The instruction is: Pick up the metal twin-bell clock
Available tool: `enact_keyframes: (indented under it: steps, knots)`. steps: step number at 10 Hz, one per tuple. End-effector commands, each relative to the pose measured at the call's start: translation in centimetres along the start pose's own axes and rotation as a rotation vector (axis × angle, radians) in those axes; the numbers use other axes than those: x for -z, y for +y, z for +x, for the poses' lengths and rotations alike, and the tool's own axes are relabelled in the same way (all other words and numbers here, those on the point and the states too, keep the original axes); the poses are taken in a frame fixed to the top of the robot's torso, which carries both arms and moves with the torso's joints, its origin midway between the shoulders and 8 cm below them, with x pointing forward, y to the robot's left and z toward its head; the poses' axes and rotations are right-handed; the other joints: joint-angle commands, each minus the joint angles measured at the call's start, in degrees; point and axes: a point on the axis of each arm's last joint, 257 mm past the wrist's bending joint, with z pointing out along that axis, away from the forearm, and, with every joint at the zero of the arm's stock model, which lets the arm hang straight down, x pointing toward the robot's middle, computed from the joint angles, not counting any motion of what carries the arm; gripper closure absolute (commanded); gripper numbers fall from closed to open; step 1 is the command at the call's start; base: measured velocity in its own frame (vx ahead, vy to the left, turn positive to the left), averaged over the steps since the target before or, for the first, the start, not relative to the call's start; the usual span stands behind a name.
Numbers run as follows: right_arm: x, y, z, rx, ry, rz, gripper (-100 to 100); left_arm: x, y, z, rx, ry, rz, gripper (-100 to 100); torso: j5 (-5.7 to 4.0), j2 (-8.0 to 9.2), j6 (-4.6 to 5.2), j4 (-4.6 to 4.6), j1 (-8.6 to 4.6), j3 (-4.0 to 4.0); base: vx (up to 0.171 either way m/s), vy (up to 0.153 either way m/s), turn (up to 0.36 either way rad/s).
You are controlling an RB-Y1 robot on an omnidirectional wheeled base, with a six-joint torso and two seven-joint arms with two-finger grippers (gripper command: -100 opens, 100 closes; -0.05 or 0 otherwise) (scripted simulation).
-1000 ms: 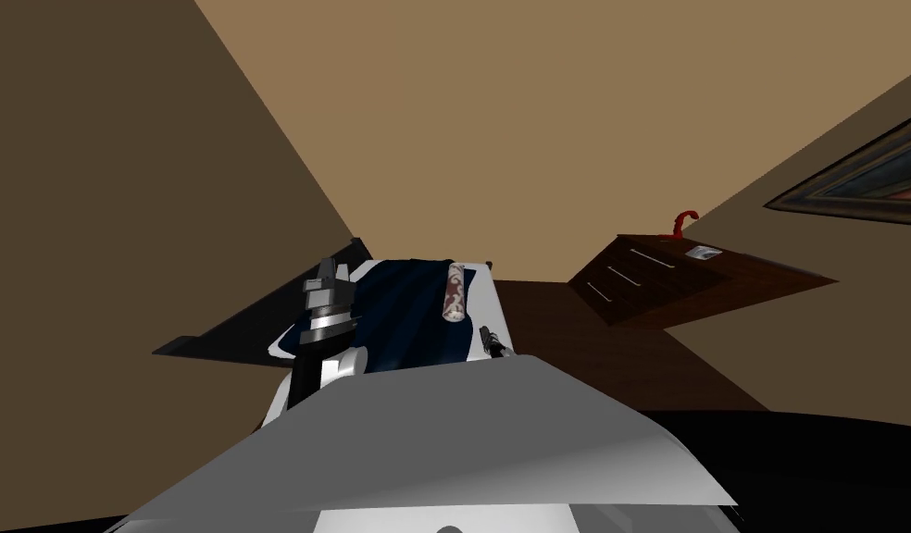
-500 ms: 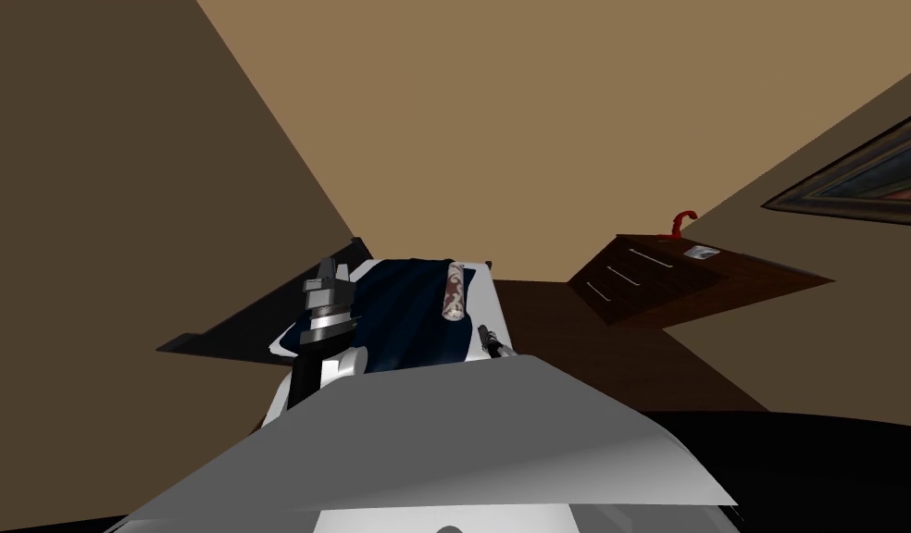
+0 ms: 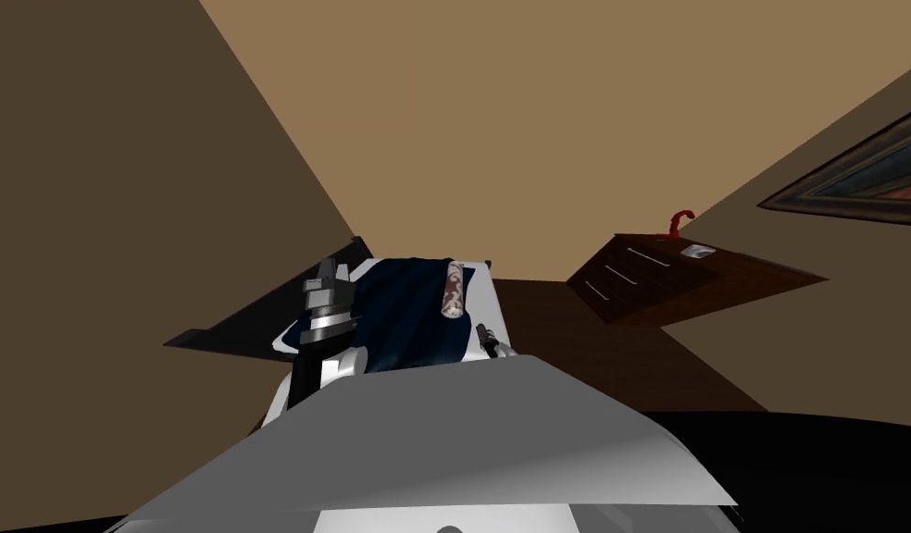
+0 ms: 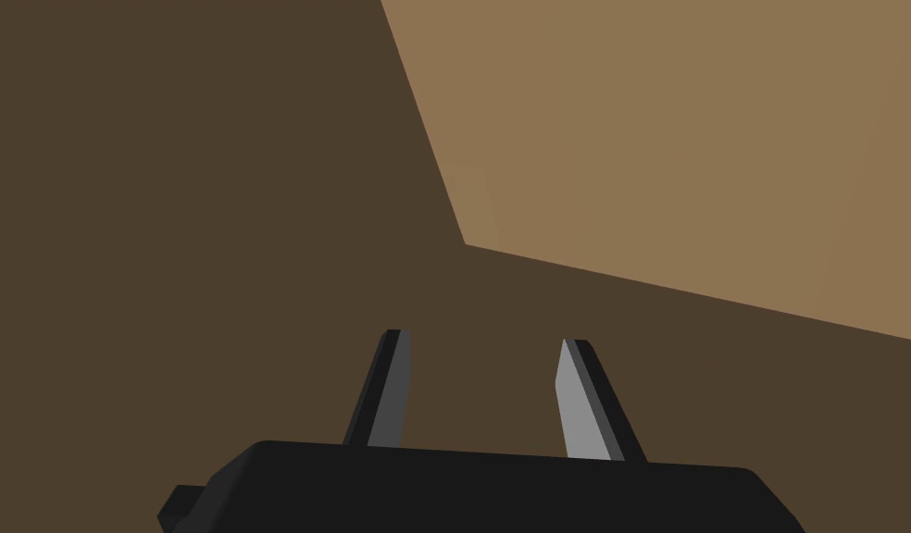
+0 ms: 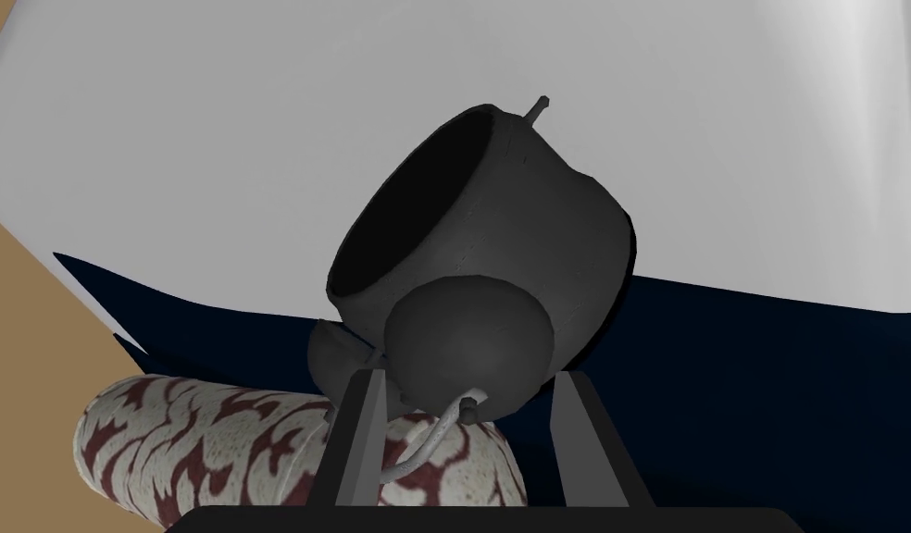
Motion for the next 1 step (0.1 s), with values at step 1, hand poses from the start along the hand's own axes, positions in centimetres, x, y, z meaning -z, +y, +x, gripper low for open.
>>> enact_keyframes:
  steps: [1]
  knots:
    - [0.0,0.0,0.0,0.0,0.0,0.0,0,0.0,0.0,0.0,0.0,0.0,0.0,0,0.0,0.0,0.0,0.0,0.0,0.0,0.0,0.0,0.0]
